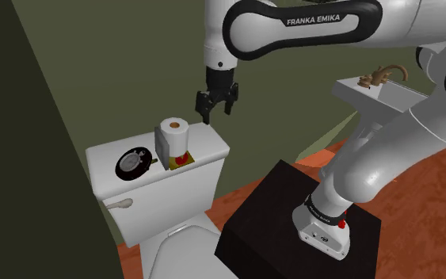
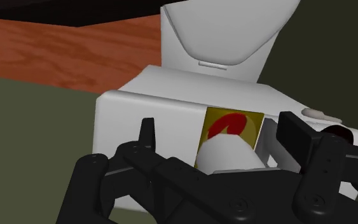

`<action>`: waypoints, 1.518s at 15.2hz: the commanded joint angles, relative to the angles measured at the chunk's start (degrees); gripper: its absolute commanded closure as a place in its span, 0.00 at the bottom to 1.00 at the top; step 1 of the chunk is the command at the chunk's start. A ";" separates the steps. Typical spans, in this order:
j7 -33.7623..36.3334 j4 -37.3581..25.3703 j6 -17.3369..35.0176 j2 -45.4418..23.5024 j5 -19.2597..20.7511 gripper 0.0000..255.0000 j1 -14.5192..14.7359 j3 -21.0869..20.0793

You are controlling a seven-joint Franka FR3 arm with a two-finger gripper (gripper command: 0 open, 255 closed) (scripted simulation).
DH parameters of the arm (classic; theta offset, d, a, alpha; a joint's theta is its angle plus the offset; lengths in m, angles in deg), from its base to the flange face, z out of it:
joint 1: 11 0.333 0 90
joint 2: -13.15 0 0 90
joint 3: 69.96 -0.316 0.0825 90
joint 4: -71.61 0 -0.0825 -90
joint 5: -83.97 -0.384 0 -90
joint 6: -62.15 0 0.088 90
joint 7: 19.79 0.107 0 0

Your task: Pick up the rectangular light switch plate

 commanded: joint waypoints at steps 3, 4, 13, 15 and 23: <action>4.98 -4.71 2.95 -8.85 0.31 0.00 0.67 -2.60; 6.16 -6.12 3.46 -11.08 0.56 0.00 0.90 -3.10; 15.10 -20.24 5.57 -29.75 3.80 0.00 4.38 -5.23; 15.08 -19.25 6.97 -30.20 3.96 0.00 4.45 -5.16; 15.14 -16.85 10.78 -31.71 4.53 1.00 4.65 -4.98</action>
